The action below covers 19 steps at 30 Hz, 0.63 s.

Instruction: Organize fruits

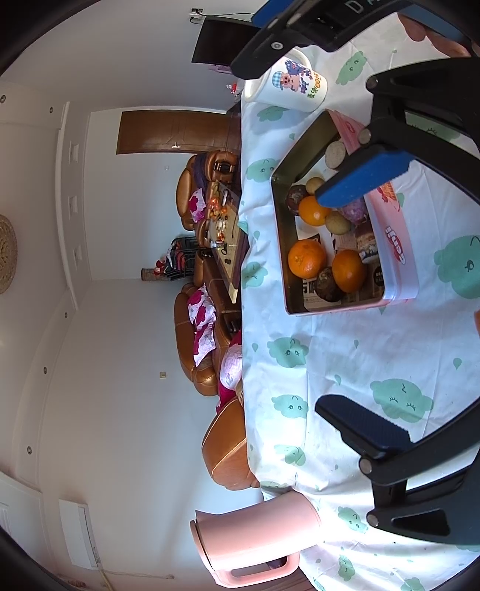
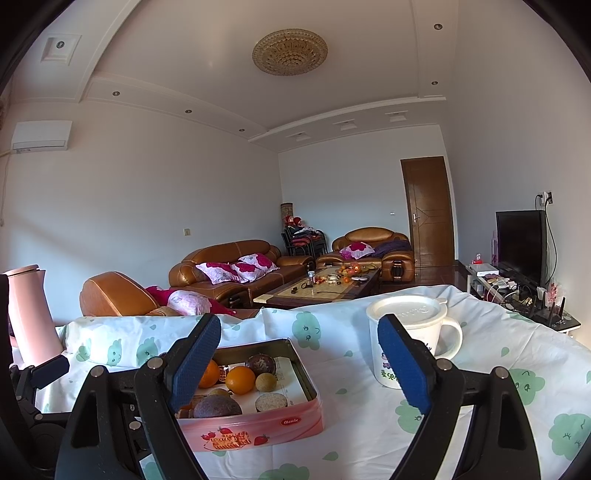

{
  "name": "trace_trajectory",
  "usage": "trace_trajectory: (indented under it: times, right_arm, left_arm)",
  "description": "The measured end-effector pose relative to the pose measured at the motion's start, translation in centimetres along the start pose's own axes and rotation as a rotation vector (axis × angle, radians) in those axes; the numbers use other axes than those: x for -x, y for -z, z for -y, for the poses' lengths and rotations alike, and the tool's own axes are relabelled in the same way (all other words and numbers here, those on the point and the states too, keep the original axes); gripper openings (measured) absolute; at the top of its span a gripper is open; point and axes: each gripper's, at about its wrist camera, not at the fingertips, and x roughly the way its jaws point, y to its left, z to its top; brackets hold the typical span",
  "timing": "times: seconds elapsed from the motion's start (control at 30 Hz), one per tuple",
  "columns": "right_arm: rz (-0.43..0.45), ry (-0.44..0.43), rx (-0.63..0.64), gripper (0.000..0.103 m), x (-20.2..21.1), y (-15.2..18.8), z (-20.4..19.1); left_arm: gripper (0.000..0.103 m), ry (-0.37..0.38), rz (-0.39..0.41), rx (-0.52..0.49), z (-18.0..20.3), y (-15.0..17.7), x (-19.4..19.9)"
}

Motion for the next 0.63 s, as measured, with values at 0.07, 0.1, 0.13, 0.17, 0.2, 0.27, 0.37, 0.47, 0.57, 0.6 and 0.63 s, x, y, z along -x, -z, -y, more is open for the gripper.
trace_trajectory:
  times: [0.07,0.1,0.13,0.17,0.2,0.27,0.37,0.47,0.57,0.6,0.63]
  right_arm:
    - [-0.001,-0.001,-0.001,0.088,-0.03,0.0,0.0]
    - [-0.002,-0.001,-0.001,0.088,-0.07,0.03,0.06]
    - [-0.003,0.0,-0.001,0.088,-0.07,0.01,0.05]
    - [-0.004,0.001,-0.001,0.088,-0.08,0.03,0.1]
    - [-0.004,0.002,-0.001,0.088,-0.09,0.02,0.12]
    - [-0.006,0.002,-0.002,0.088,-0.1,0.01,0.17]
    - [-0.01,0.001,-0.002,0.088,-0.16,0.04,0.2]
    - [-0.015,-0.001,-0.002,0.088,-0.25,0.09,0.22]
    - [-0.018,-0.002,-0.001,0.088,-0.3,0.09,0.28]
    - [-0.019,-0.001,-0.001,0.088,-0.33,0.08,0.21]
    - [-0.02,-0.002,-0.001,0.088,-0.33,0.08,0.21]
  left_arm:
    - [0.103,-0.002,0.0,0.0,0.0,0.0,-0.04]
    - [0.103,-0.005,-0.001,0.001,0.0,-0.01,-0.06]
    - [0.103,-0.009,-0.002,0.004,0.02,0.01,-0.09]
    - [0.103,-0.014,-0.006,0.009,-0.04,0.02,-0.15]
    - [0.103,-0.016,-0.01,0.017,-0.12,0.04,-0.21]
    - [0.103,-0.013,-0.019,0.03,-0.31,0.07,-0.35]
    - [0.103,-0.008,-0.025,0.037,-0.41,0.11,-0.47]
    - [0.103,-0.01,-0.02,0.033,-0.24,0.14,-0.38]
    - [0.103,-0.014,-0.022,0.03,-0.13,0.14,-0.44]
    - [0.103,-0.013,-0.025,0.031,-0.15,0.15,-0.5]
    - [0.103,-0.013,-0.029,0.033,-0.14,0.12,-0.56]
